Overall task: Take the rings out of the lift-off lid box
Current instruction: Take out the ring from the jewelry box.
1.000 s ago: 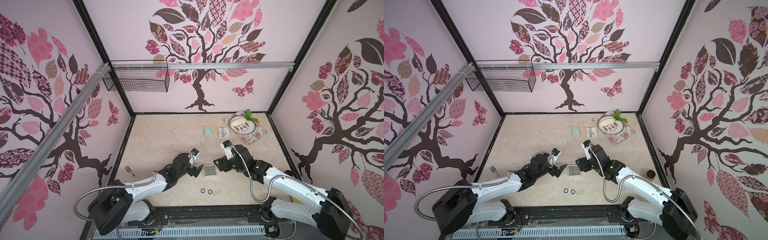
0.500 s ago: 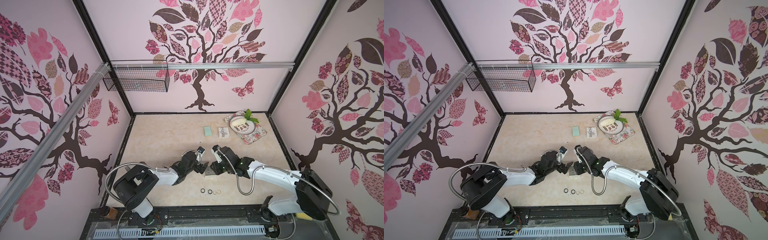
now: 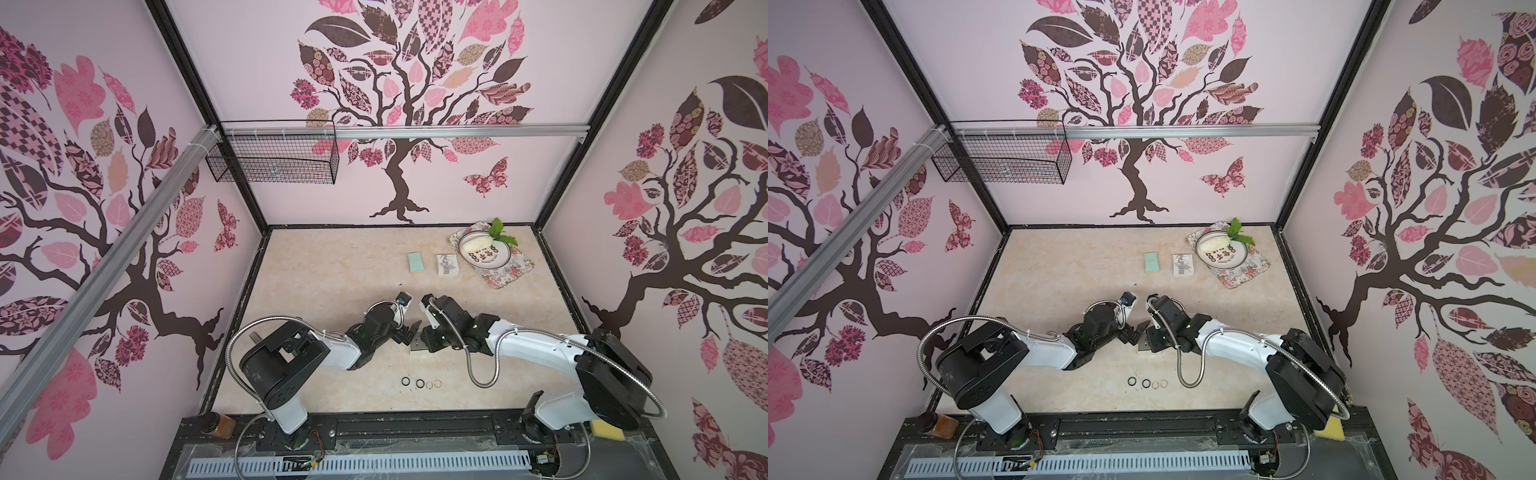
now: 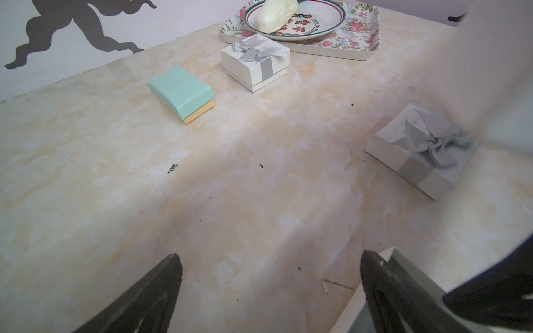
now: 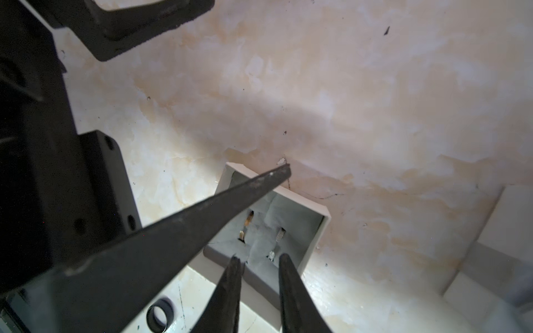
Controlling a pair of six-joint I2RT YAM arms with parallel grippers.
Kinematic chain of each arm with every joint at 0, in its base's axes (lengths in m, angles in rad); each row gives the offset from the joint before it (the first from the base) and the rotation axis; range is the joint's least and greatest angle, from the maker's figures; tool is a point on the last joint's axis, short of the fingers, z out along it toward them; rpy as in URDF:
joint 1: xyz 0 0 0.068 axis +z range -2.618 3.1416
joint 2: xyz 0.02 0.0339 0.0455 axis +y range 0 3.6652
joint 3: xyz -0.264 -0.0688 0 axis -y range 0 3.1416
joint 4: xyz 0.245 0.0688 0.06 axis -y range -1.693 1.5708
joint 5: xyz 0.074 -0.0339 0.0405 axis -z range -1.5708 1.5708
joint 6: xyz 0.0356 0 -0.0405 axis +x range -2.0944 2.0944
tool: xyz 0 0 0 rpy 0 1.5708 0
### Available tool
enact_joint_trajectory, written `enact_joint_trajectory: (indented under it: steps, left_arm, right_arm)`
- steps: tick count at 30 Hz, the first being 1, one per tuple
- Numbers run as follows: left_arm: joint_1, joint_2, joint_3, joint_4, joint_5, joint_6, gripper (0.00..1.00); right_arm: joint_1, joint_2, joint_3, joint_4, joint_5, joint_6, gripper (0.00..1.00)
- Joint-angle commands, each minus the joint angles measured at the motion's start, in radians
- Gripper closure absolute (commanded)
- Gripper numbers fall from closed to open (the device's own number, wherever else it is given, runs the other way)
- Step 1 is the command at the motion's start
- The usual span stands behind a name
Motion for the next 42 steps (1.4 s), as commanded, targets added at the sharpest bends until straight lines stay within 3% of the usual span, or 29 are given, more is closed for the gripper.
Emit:
enact_joint_trajectory:
  steps: [1,27,37,42]
  left_arm:
    - [-0.003,0.017,-0.028,0.069,0.009,-0.010,0.02]
    - [-0.004,0.047,-0.076,0.107,-0.010,-0.022,0.02]
    - [-0.003,0.048,-0.082,0.113,-0.012,-0.020,0.02]
    - [-0.002,0.047,-0.084,0.113,-0.010,-0.019,0.02]
  right_arm:
    - [0.009,0.029,0.035,-0.023,0.025,0.026,0.75]
    - [0.016,0.133,0.062,-0.032,0.061,0.028,0.79]
    - [0.017,0.137,0.063,-0.025,0.068,0.028,1.00]
    - [0.016,0.095,0.061,-0.031,0.075,0.025,1.00]
